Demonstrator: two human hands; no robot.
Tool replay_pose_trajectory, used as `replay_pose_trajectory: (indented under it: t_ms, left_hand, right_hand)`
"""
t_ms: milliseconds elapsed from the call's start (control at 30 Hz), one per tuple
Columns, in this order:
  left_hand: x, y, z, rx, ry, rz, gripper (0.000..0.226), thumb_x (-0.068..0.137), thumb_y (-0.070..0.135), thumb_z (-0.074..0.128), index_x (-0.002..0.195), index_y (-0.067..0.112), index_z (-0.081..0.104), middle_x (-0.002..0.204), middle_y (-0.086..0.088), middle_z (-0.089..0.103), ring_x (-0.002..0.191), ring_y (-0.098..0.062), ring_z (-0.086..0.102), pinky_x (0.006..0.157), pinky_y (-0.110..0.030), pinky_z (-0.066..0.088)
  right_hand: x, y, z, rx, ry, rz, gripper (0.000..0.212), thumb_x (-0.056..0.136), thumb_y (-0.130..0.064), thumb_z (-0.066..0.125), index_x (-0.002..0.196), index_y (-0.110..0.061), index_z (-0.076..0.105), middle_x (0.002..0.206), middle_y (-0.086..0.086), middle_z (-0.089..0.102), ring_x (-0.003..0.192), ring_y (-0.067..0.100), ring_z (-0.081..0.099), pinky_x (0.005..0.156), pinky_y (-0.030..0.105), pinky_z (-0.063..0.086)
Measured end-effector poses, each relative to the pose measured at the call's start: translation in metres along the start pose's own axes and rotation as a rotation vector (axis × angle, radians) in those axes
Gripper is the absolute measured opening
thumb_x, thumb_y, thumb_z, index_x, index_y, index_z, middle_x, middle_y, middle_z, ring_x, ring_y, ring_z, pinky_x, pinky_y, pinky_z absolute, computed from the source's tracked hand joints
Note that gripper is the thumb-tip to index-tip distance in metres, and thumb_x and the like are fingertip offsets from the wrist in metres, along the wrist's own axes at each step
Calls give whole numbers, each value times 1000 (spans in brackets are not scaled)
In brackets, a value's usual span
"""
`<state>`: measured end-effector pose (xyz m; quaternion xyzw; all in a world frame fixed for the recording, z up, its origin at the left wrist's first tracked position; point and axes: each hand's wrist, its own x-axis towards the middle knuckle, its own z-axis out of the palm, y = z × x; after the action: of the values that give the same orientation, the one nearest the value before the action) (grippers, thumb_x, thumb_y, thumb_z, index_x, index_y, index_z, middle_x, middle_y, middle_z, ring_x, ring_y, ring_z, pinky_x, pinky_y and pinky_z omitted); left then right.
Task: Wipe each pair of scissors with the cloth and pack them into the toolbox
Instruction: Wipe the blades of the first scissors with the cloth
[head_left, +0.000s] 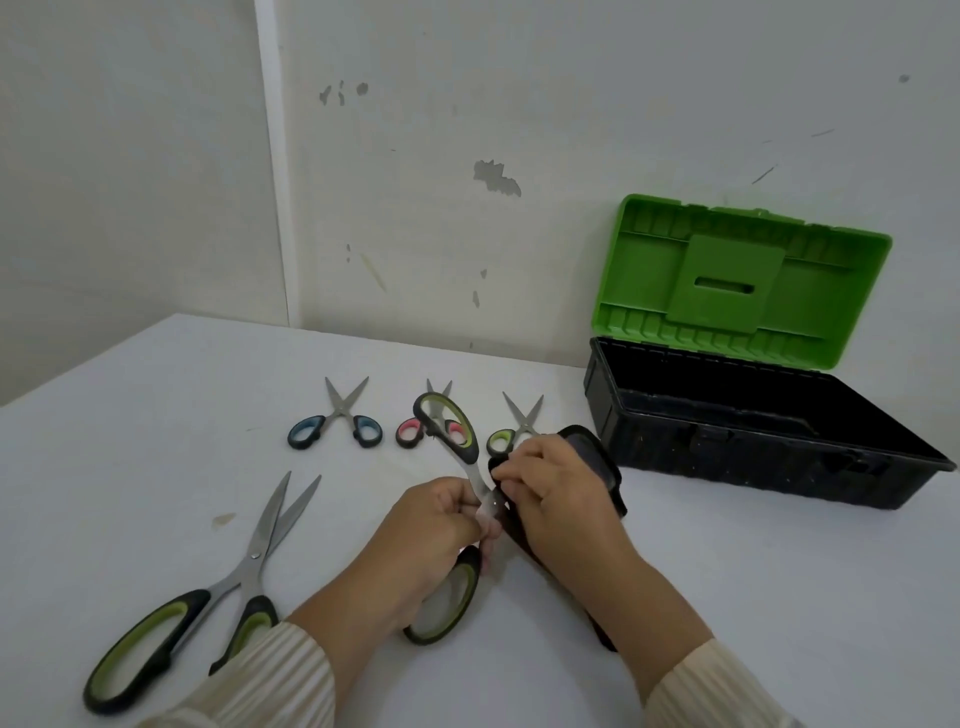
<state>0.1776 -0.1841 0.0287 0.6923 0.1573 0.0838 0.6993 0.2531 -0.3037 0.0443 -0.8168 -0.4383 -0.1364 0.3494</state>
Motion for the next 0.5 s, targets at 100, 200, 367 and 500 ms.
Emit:
replay_pose_trajectory:
  t_ms: [100,200,367,500]
  left_hand:
    - [1,1,-2,3,-9,-2,13,82,-14,47,80,-8,58,61,-12,63,56,-24,56,61,-31,48]
    - [-1,2,-4,-8,-15,-7,16,82,-15,47,78,-6,59,63,-12,62,55,-21,56,57,-28,49]
    - [-3,2,-4,-36,-53,-54,21,84,-13,48,73,2,57,67,-15,64,59,-27,53,63,-37,49]
    - [0,2,-6,-13,-44,-71,24,83,-11,49,70,5,62,72,-20,64,61,-29,55,74,-43,49]
  right_hand:
    - [-5,-6,4,-70,-73,-50,15,84,1,55,89,-3,69,94,12,61,83,16,55,72,12,39]
    - [-5,-11,-1,-119,-56,-81,13,79,4,58,80,-2,70,87,1,60,83,11,51,75,11,39]
    - [7,24,-24,-7,357,261,16,80,0,63,85,-12,72,92,1,59,88,-1,52,78,-9,26]
    - [0,17,-39,76,461,282,18,82,-6,63,87,-22,71,91,-5,60,86,-4,53,76,-5,31]
